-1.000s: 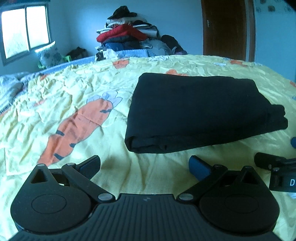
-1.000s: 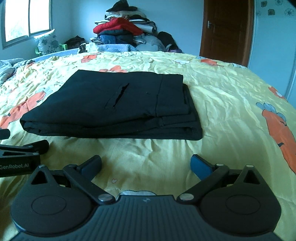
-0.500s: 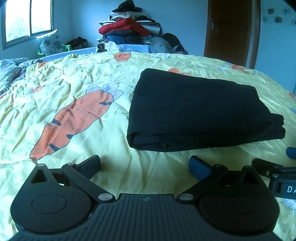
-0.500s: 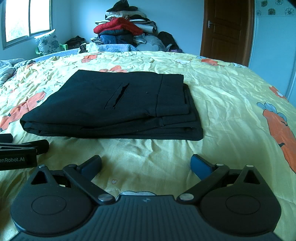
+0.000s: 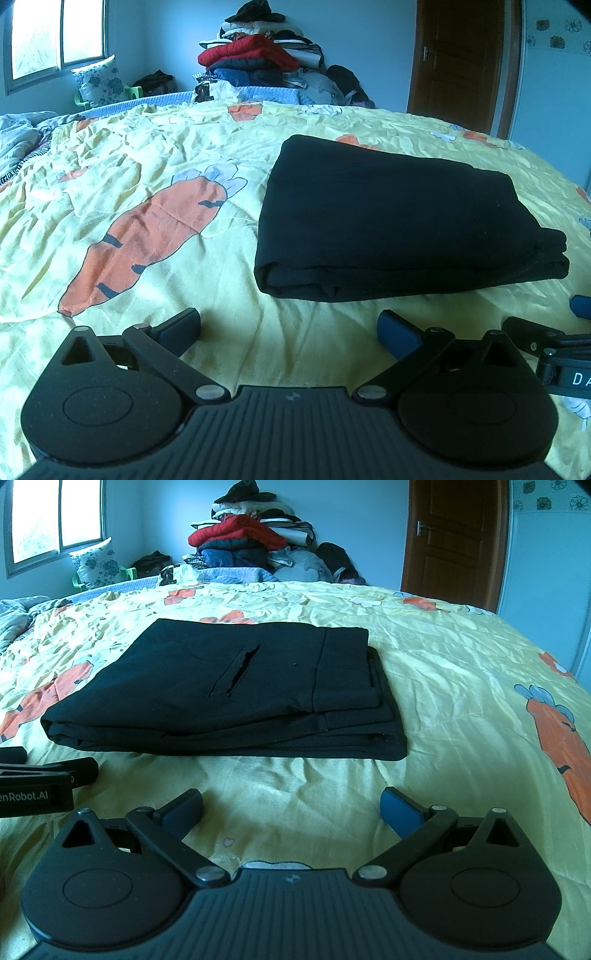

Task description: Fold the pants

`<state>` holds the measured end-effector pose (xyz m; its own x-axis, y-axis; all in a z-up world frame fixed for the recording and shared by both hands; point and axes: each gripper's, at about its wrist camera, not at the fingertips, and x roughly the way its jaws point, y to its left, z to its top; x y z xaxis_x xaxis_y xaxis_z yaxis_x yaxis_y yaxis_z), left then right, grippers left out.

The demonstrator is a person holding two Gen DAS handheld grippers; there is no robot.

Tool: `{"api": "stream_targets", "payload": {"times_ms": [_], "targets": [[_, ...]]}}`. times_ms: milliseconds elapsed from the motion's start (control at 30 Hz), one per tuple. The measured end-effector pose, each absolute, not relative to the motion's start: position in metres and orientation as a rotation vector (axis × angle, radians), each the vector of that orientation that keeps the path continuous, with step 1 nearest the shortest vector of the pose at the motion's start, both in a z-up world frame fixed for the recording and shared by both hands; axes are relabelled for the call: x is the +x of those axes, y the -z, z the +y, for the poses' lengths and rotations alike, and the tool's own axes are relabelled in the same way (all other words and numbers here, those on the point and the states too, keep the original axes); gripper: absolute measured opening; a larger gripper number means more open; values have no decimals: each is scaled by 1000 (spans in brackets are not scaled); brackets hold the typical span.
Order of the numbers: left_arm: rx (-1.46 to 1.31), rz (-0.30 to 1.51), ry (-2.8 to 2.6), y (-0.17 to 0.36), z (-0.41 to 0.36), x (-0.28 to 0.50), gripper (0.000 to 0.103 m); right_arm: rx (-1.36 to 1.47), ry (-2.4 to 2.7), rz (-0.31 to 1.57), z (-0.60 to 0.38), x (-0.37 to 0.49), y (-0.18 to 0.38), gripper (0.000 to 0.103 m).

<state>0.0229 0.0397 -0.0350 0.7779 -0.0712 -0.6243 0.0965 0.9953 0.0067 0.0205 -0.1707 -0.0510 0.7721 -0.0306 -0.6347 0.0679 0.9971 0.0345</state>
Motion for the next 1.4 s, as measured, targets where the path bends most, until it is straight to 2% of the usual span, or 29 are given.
{"api": "stream_targets", "payload": {"times_ms": [1400], "targets": [[29, 674, 69, 35, 37, 18, 103, 57, 53, 686, -171, 20, 51, 103]]}}
